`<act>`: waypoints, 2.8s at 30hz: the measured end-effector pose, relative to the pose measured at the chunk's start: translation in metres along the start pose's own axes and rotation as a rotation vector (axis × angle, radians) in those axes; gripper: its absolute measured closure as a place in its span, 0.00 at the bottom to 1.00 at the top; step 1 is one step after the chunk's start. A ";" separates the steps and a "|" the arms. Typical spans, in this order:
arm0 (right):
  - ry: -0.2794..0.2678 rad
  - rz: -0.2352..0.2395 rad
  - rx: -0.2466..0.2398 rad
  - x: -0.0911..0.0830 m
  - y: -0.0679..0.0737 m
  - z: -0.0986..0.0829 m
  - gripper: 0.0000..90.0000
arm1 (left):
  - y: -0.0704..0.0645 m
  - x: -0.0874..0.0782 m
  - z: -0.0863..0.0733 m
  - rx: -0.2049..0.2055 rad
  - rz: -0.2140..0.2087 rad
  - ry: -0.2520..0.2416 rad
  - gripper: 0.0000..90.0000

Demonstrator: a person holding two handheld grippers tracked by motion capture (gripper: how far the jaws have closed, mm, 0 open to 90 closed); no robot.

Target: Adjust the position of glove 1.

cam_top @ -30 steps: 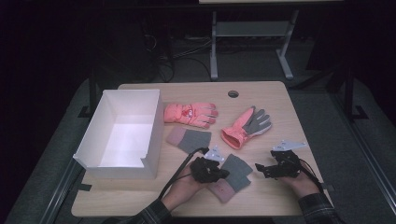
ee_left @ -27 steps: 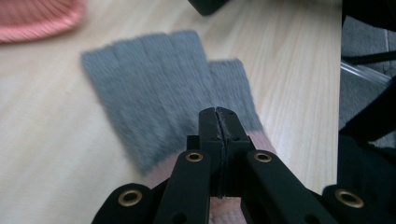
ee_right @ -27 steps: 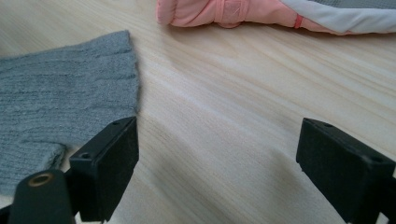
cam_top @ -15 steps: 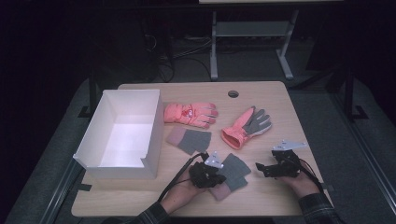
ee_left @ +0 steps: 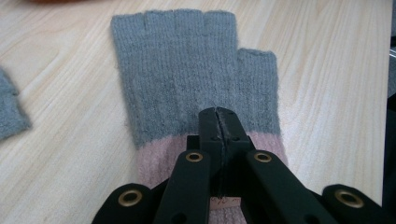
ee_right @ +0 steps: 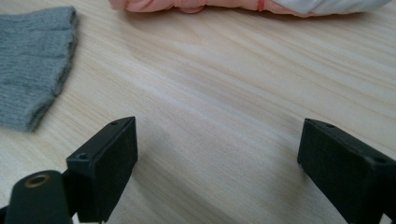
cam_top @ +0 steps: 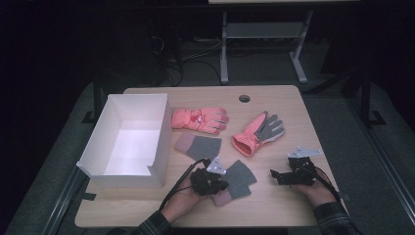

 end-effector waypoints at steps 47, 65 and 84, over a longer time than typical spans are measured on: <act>-0.034 -0.004 -0.006 0.003 -0.002 -0.003 0.08 | 0.089 0.028 0.026 -0.114 0.227 0.016 1.00; -0.034 -0.004 -0.005 0.003 -0.002 -0.003 0.08 | 0.116 0.009 0.043 -0.134 0.298 -0.035 1.00; -0.034 -0.003 -0.006 0.003 -0.002 -0.003 0.08 | 0.145 0.001 0.024 -0.226 0.407 0.051 1.00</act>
Point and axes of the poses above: each handheld gripper's, and its own axes: x roughly forward along the jaws, z roughly out of its top, y roughly to its left, the point moved 3 cm from there along x, roughly forward along the jaws, and after that the axes turned 7 degrees about -y, right-handed, at the moved point
